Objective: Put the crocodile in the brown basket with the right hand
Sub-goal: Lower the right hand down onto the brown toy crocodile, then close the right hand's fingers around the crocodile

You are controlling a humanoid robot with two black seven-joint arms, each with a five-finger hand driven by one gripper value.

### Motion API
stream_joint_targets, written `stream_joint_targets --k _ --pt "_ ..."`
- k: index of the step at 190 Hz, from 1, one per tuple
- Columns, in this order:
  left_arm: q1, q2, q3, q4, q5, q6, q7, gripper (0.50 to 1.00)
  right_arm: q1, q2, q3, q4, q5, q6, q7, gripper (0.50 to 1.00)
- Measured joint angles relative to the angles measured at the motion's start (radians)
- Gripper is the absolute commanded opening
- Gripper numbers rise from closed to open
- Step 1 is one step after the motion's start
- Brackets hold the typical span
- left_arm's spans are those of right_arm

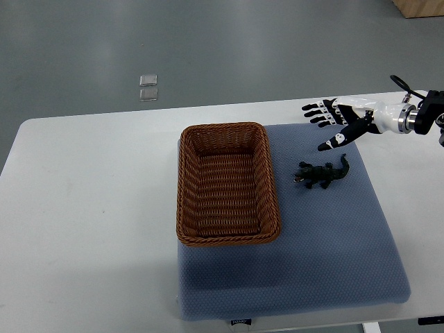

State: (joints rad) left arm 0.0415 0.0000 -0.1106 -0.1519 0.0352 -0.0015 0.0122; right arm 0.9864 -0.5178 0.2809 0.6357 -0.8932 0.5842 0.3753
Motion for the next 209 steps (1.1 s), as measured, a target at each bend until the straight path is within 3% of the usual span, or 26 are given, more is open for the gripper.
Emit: stream_joint_targets --k 38,81,209 --pt "0.0 0.0 0.0 0.0 0.0 0.0 0.0 1.0 -0.005 -0.046 0.001 0.108 -0.173 -0.069 0.0 0.934" --pt "0.0 0.0 0.0 0.0 0.0 0.0 0.0 1.0 -0.028 -0.033 -0.012 0.122 -0.343 -0.177 -0.007 0.934" --pt "0.0 0.0 0.0 0.0 0.0 0.0 0.0 1.0 -0.064 0.011 -0.123 0.178 -0.397 -0.398 -0.009 0.932"
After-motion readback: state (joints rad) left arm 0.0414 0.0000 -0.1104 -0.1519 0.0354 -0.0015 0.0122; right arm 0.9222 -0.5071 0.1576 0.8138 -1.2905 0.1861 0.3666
